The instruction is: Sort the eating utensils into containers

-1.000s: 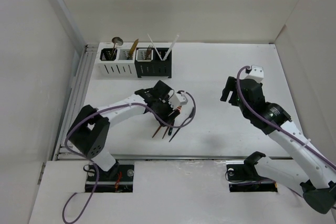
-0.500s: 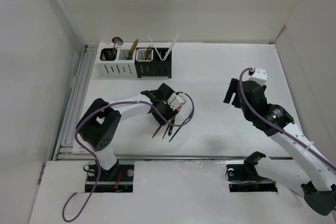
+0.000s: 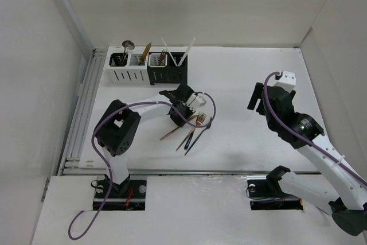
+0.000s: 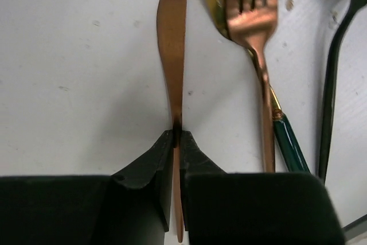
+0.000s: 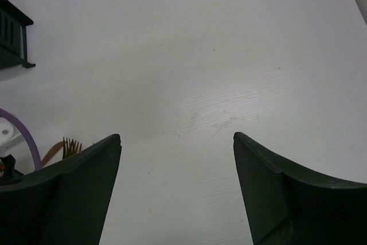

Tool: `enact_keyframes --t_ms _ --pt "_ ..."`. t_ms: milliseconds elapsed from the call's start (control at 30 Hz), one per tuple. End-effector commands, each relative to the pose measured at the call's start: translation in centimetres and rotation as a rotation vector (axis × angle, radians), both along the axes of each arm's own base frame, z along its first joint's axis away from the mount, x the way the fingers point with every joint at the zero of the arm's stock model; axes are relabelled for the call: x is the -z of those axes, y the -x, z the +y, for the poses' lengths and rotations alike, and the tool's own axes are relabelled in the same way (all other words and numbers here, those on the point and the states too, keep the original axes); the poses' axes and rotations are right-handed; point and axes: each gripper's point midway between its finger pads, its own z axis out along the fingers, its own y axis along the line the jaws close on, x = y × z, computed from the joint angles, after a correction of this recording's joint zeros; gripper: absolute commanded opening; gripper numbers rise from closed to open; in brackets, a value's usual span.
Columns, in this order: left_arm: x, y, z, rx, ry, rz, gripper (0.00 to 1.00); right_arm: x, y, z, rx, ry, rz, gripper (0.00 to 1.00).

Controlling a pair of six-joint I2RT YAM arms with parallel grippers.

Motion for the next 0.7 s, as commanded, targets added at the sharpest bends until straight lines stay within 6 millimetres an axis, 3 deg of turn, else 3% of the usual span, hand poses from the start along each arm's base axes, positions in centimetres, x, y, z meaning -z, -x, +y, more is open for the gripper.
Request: enact_keyframes --t_ms 0,100,167,333,367,433,467,567,633,667 --pt "3.4 1.6 3.2 -0.079 -0.099 0.166 0.00 -2.4 -0.2 -0.5 0.020 0.001 -0.062 0.84" --pt "0.4 -1.3 1.9 -0.102 -0.016 0.104 0.00 -2.7 -0.4 -0.4 0.013 0.009 -0.075 0.84" --pt "-2.8 -3.8 1.3 -0.104 0.050 0.027 0.00 -3.0 -0.5 -0.3 0.013 0.002 -0.086 0.84" --pt "-9.1 -6.4 0.5 -0.122 0.214 -0.058 0.00 -3.0 -1.2 0.1 0.010 -0.005 -0.108 0.84" --pt "-11.5 -7.2 0.2 -0.126 0.272 -0.113 0.00 -3.3 -1.4 0.2 0.010 -0.014 -0.121 0.84" --pt "-13.7 -7.6 -0.2 -0.115 0.316 -0.167 0.00 -2.7 -1.5 0.3 0.010 -0.010 -0.115 0.84" --pt "-15.9 -8.0 -0.6 -0.104 0.361 -0.221 0.00 -2.9 -1.6 0.6 -0.001 -0.023 -0.124 0.84" --pt "-19.8 -9.2 -0.8 -0.102 0.424 -0.325 0.00 -2.8 -2.0 1.1 -0.010 -0.042 -0.143 0.84" --pt "-23.9 -11.4 0.2 -0.130 0.481 -0.453 0.00 -3.0 -2.5 1.6 -0.017 -0.053 -0.152 0.84" --pt "-24.9 -12.4 0.7 -0.149 0.488 -0.498 0.00 -3.1 -3.1 2.0 -0.017 -0.060 -0.163 0.84"
